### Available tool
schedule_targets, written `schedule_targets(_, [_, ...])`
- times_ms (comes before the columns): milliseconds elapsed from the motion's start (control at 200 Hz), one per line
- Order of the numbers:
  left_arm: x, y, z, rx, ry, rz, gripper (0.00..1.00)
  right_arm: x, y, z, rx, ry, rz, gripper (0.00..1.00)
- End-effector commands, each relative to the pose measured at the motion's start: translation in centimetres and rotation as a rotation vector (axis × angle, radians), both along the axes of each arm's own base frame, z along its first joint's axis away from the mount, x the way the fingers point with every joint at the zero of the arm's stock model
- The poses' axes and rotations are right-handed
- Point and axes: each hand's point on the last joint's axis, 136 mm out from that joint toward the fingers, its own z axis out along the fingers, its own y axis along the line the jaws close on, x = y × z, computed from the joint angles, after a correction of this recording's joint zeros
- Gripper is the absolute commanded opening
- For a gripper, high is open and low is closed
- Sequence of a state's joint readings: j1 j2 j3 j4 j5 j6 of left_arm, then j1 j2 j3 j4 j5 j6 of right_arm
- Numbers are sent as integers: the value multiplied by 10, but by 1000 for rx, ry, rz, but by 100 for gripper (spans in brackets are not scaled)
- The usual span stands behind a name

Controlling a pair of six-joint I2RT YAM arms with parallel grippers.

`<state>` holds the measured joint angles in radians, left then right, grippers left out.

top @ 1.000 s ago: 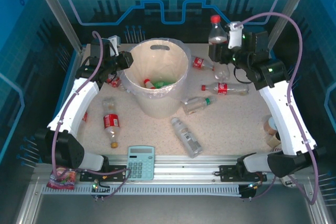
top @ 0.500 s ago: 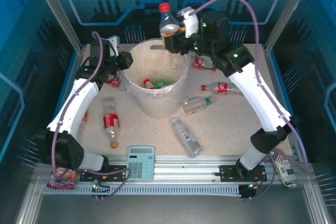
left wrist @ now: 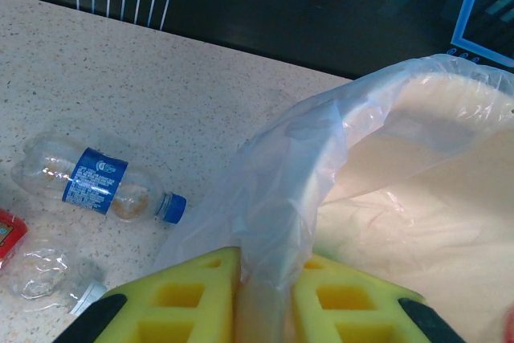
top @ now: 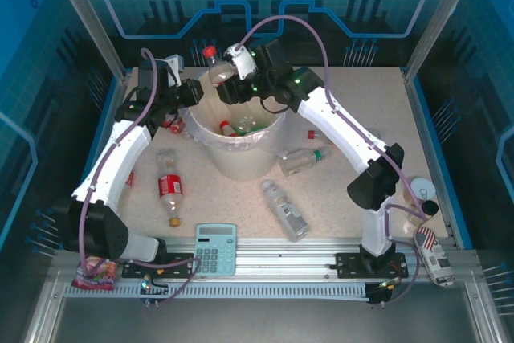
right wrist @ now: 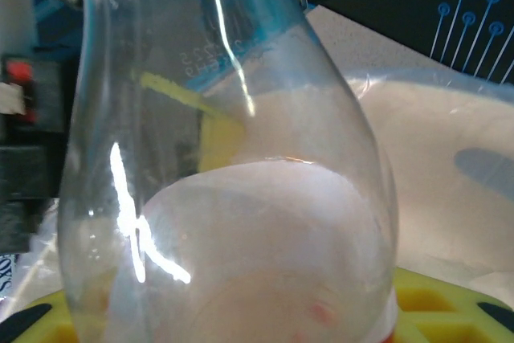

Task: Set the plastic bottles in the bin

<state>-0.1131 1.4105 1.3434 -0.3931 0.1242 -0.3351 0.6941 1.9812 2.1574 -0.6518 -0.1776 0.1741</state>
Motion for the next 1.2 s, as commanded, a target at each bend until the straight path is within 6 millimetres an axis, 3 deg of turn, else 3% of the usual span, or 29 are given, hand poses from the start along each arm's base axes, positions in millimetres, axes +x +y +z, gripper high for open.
schedule_targets(0, [-8,7,-5,17,18,12,21,-8,8,-14,-21,12,44,48])
schedule_targets(295, [-8,7,-4,13,14,10,21,-10,5,-76,-128,69,63,50])
schedule_targets(730, [-8,7,-5,12,18,9,21,1,-1,-116,-232,74,47,75])
schedule_targets(986, [-7,7,-6,12,20,8,21,-1,-2,-104,-224,70,54,89])
schedule_targets(1196, [-7,7,-8,11,24,8,21,-4,-5,-65,-197,3,62,96])
